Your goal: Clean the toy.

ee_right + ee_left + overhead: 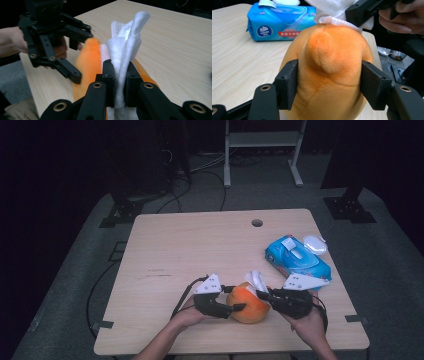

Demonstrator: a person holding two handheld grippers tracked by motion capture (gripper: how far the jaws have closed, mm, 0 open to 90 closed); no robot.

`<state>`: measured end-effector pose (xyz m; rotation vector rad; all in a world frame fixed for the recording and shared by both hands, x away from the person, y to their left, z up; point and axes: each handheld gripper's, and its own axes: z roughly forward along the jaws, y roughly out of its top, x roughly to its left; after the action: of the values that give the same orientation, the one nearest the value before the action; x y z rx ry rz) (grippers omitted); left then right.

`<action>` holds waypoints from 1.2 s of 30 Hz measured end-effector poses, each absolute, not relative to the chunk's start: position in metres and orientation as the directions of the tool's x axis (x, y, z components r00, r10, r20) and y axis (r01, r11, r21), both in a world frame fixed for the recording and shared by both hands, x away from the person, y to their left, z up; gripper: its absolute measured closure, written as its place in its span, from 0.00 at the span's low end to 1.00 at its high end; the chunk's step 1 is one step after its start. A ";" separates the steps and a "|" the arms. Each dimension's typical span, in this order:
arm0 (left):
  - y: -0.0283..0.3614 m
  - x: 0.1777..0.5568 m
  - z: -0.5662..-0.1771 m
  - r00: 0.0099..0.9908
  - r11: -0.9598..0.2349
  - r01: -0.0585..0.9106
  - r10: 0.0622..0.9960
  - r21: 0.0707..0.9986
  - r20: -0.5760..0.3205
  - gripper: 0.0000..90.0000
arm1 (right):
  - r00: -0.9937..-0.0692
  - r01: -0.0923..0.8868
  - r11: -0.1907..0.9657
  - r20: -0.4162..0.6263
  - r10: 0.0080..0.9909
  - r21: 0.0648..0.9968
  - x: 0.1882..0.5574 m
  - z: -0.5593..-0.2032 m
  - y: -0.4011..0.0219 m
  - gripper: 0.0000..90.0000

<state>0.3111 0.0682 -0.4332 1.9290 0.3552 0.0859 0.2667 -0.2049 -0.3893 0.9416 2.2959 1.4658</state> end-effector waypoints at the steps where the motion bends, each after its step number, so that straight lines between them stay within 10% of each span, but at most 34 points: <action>1: 0.069 0.312 -0.433 0.951 -0.331 0.213 0.288 0.919 -0.116 0.40 | -0.746 0.386 0.277 0.120 0.655 0.880 0.269 -0.391 -0.208 0.90; 20: 0.062 0.307 -0.435 0.959 -0.335 0.207 0.257 0.919 -0.122 0.39 | -0.739 0.405 0.281 0.131 0.661 0.870 0.271 -0.392 -0.208 0.90; 31: 0.056 0.308 -0.443 0.964 -0.381 0.193 0.243 0.904 -0.104 0.11 | -0.727 0.461 0.272 0.184 0.661 0.845 0.276 -0.395 -0.221 0.90; 36: 0.054 0.302 -0.438 0.966 -0.393 0.130 0.256 0.910 -0.028 0.32 | -0.731 0.456 0.267 0.186 0.656 0.849 0.275 -0.395 -0.218 0.90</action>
<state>0.3022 0.0538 -0.4378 1.9798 0.2757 0.1382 0.2750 -0.2179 -0.3947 1.0404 2.3317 1.4532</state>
